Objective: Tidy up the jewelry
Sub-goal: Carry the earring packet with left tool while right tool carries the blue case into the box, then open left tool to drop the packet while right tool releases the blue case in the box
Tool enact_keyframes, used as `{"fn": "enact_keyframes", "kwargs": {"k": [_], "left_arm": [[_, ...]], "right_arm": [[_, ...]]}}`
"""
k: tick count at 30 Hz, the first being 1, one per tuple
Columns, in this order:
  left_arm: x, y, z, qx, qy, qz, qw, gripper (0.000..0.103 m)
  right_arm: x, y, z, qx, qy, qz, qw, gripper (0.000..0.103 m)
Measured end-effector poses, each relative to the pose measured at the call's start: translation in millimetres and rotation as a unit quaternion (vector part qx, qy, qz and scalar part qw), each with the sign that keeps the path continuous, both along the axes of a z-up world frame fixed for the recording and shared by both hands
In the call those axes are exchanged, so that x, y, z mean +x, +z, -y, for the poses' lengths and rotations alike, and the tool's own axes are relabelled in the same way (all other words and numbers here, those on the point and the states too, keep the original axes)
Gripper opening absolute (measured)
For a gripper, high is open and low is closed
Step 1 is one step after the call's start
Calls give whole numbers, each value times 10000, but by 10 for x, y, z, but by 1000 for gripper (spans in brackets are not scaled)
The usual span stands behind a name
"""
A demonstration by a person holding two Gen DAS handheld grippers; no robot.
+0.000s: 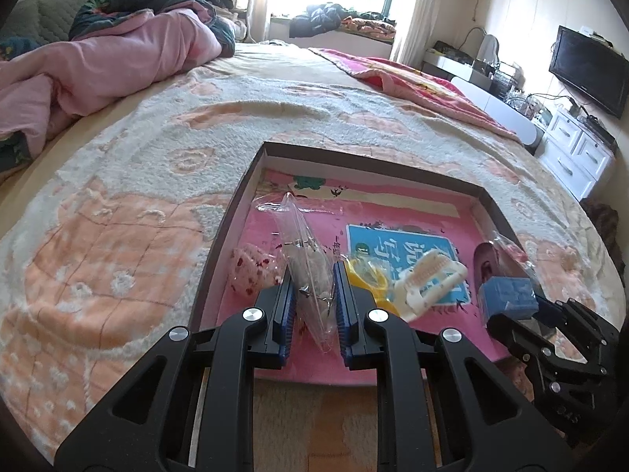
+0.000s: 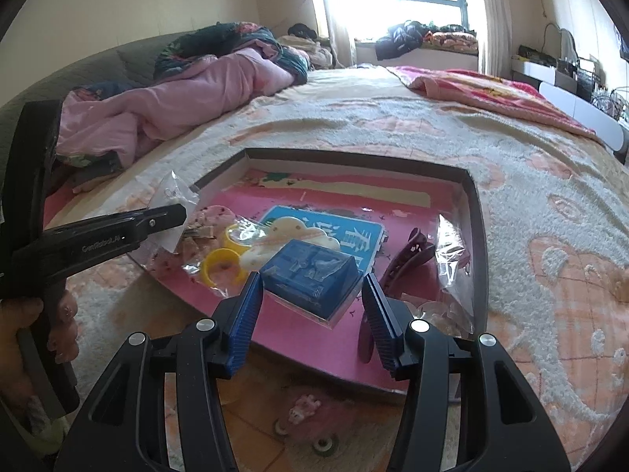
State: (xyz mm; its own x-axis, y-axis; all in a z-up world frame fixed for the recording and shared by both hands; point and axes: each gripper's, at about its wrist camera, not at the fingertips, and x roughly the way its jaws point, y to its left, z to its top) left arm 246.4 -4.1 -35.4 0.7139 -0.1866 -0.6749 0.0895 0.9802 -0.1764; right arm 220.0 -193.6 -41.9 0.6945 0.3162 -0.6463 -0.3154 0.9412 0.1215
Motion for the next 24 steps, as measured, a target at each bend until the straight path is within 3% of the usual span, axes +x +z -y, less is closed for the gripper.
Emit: {"fn": "enact_keyframes", "kwargs": {"k": [16,24], "left_arm": [[203,-127,-2,43,-98,-108,9999,14],[135,-118,67,134,-154,-50,9998,41]], "right_arm": [[49,-105,-16,71,40,-277,9996,51],[-73,-22,59,166,-74,-68,9998,65]]}}
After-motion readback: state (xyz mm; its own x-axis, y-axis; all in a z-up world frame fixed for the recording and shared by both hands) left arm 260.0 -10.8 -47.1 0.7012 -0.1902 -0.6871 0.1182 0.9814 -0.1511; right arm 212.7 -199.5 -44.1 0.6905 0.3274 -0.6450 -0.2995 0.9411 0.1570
